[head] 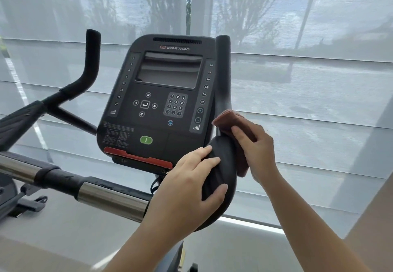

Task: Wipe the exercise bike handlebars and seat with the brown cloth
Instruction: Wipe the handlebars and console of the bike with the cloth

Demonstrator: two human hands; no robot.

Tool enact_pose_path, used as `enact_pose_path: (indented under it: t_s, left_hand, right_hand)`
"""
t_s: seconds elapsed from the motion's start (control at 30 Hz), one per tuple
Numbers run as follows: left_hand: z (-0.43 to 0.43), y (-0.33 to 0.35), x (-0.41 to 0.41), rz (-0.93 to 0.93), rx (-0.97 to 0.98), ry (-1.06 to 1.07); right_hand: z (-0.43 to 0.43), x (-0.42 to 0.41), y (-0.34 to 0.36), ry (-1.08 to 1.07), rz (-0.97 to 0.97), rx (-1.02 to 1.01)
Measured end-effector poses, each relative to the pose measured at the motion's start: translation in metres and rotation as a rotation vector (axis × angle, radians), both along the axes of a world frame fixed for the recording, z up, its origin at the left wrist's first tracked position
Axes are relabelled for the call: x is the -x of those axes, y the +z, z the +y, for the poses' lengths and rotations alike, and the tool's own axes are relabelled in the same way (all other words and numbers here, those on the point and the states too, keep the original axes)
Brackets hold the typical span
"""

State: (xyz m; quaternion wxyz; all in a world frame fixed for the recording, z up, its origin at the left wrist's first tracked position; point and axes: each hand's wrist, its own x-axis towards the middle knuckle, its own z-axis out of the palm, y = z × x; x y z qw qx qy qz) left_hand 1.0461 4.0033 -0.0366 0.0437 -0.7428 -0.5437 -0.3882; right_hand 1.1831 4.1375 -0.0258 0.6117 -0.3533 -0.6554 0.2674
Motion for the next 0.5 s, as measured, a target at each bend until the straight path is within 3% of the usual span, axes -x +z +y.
enact_pose_path:
  t_s: [0.27, 0.4, 0.5]
  left_hand:
    - [-0.001, 0.0, 0.0, 0.002, -0.008, -0.001]
    - [-0.001, 0.0, -0.002, -0.004, -0.008, 0.01]
    - [-0.002, 0.001, -0.002, -0.006, -0.006, 0.016]
  right_hand:
    - [0.003, 0.004, 0.016, -0.026, -0.143, -0.069]
    - [-0.001, -0.004, 0.029, 0.002, -0.441, -0.129]
    - [0.002, 0.014, 0.047, -0.106, -0.683, -0.199]
